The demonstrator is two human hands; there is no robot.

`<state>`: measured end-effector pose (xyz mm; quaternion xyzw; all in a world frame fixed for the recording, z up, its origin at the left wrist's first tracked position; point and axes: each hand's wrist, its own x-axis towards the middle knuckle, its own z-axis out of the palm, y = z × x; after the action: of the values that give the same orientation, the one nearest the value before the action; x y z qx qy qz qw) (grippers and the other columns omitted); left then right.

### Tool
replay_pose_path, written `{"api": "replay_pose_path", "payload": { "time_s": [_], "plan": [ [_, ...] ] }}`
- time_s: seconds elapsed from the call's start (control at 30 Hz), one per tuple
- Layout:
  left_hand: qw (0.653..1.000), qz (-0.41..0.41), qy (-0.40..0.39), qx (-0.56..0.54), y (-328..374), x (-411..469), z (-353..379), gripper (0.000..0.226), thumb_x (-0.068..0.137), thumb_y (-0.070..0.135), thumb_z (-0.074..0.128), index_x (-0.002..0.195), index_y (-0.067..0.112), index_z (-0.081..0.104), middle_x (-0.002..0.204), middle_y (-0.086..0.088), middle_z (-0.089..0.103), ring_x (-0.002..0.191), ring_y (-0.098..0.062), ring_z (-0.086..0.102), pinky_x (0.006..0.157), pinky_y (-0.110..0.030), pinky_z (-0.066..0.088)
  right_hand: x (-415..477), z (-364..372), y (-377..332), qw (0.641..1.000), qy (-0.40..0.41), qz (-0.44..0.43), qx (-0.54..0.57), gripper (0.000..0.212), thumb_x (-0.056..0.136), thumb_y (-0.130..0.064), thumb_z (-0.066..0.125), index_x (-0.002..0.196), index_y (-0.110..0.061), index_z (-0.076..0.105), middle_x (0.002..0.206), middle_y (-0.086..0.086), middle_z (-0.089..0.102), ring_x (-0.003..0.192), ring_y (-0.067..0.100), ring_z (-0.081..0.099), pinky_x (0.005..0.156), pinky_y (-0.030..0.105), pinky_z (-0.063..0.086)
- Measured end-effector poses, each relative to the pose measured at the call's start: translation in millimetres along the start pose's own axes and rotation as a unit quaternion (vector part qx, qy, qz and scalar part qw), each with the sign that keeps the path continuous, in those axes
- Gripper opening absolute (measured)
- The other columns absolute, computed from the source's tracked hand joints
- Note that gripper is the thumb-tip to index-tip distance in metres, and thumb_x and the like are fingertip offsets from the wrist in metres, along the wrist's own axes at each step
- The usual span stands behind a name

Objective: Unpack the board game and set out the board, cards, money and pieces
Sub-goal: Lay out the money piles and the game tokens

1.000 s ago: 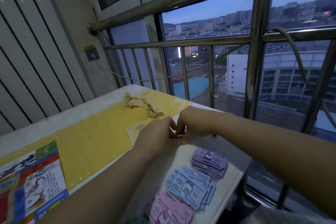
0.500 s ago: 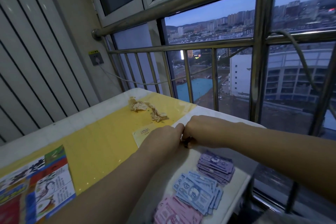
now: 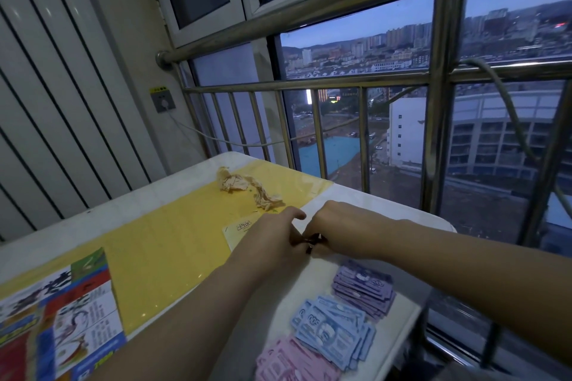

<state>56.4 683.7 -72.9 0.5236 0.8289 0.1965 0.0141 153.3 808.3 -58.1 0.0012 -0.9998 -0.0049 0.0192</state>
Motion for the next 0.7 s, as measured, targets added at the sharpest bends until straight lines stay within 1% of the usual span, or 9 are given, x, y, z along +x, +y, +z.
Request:
{"api": "replay_pose_path", "payload": {
  "time_s": [0.1, 0.2, 0.27, 0.33, 0.4, 0.47, 0.53, 0.63, 0.7],
  "plan": [
    [0.996, -0.043, 0.02, -0.072, -3.4, -0.4, 1.7, 0.045, 0.082, 0.025, 0.069, 0.125, 0.021, 0.056, 0.091, 0.008, 0.071, 0.083, -0.001, 0.062, 0.071, -0.017, 0.048, 3.6, -1.0, -3.1, 1.0, 0.0, 0.004, -0.01, 0.026, 0.096, -0.024, 0.049, 0.11, -0.012, 0.067, 0.1, 0.007, 0.068, 0.09, 0.023, 0.059, 0.077, 0.031, 0.045],
    [0.992, -0.073, 0.022, -0.104, -5.2, 0.8, 3.3, 0.039, 0.082, 0.027, 0.069, 0.12, 0.02, 0.061, 0.091, 0.008, 0.073, 0.084, -0.002, 0.064, 0.065, -0.012, 0.044, 7.7, 0.3, -5.5, 1.0, 0.01, 0.019, -0.017, 0.024, 0.096, -0.02, 0.047, 0.103, -0.012, 0.068, 0.094, 0.01, 0.067, 0.078, 0.022, 0.054, 0.07, 0.03, 0.041],
    [0.988, -0.089, 0.021, -0.125, -5.0, 0.9, 3.8, 0.033, 0.082, 0.026, 0.069, 0.114, 0.021, 0.066, 0.089, 0.009, 0.073, 0.08, -0.001, 0.064, 0.063, -0.013, 0.043, 9.1, 0.4, -5.9, 0.999, 0.023, 0.031, -0.004, 0.024, 0.095, -0.018, 0.048, 0.101, -0.012, 0.07, 0.092, 0.01, 0.067, 0.076, 0.022, 0.052, 0.069, 0.031, 0.041],
    [0.98, -0.105, 0.022, -0.168, -5.6, -0.3, 4.3, 0.026, 0.082, 0.023, 0.068, 0.108, 0.02, 0.07, 0.084, 0.008, 0.073, 0.067, 0.001, 0.06, 0.061, -0.017, 0.043, 8.6, -0.6, -6.0, 0.999, 0.031, 0.041, 0.016, 0.024, 0.093, -0.016, 0.048, 0.102, -0.013, 0.071, 0.09, 0.01, 0.067, 0.077, 0.022, 0.054, 0.068, 0.031, 0.041],
    [0.968, -0.124, 0.026, -0.216, -5.8, -2.9, 4.4, 0.023, 0.085, 0.019, 0.066, 0.107, 0.017, 0.071, 0.08, 0.004, 0.073, 0.062, -0.003, 0.061, 0.059, -0.021, 0.047, 7.9, -0.5, -5.3, 0.997, 0.041, 0.044, 0.04, 0.024, 0.092, -0.015, 0.05, 0.102, -0.015, 0.071, 0.089, 0.009, 0.068, 0.078, 0.023, 0.056, 0.069, 0.031, 0.043],
    [0.957, -0.146, 0.032, -0.248, -5.1, -6.1, 5.3, 0.026, 0.088, 0.016, 0.063, 0.113, 0.014, 0.069, 0.085, -0.001, 0.073, 0.072, -0.014, 0.067, 0.068, -0.027, 0.054, 7.0, 0.0, -4.3, 0.996, 0.054, 0.044, 0.063, 0.023, 0.09, -0.015, 0.051, 0.1, -0.017, 0.072, 0.087, 0.007, 0.068, 0.076, 0.022, 0.056, 0.069, 0.03, 0.045],
    [0.95, -0.158, 0.037, -0.266, -3.1, -8.8, 6.4, 0.028, 0.088, 0.013, 0.062, 0.115, 0.013, 0.068, 0.091, -0.001, 0.073, 0.079, -0.019, 0.069, 0.077, -0.035, 0.056, 7.0, 0.8, -2.5, 0.994, 0.066, 0.043, 0.082, 0.021, 0.089, -0.016, 0.054, 0.098, -0.017, 0.073, 0.085, 0.006, 0.068, 0.074, 0.021, 0.056, 0.068, 0.031, 0.046],
    [0.946, -0.166, 0.04, -0.275, 1.5, -11.1, 6.5, 0.027, 0.084, 0.007, 0.063, 0.109, 0.016, 0.07, 0.101, 0.001, 0.069, 0.085, -0.019, 0.068, 0.082, -0.038, 0.056, 8.4, 0.3, -1.1, 0.991, 0.073, 0.04, 0.107, 0.019, 0.087, -0.017, 0.059, 0.1, -0.017, 0.073, 0.085, 0.004, 0.07, 0.072, 0.019, 0.058, 0.067, 0.028, 0.047],
    [0.941, -0.172, 0.042, -0.289, 4.6, -12.2, 6.0, 0.026, 0.082, 0.003, 0.064, 0.099, 0.022, 0.072, 0.1, -0.003, 0.071, 0.086, -0.02, 0.068, 0.085, -0.042, 0.055, 10.2, -0.2, -1.1, 0.989, 0.076, 0.042, 0.118, 0.019, 0.086, -0.017, 0.061, 0.1, -0.017, 0.074, 0.083, 0.003, 0.069, 0.069, 0.017, 0.056, 0.065, 0.025, 0.045]
  ]
}}
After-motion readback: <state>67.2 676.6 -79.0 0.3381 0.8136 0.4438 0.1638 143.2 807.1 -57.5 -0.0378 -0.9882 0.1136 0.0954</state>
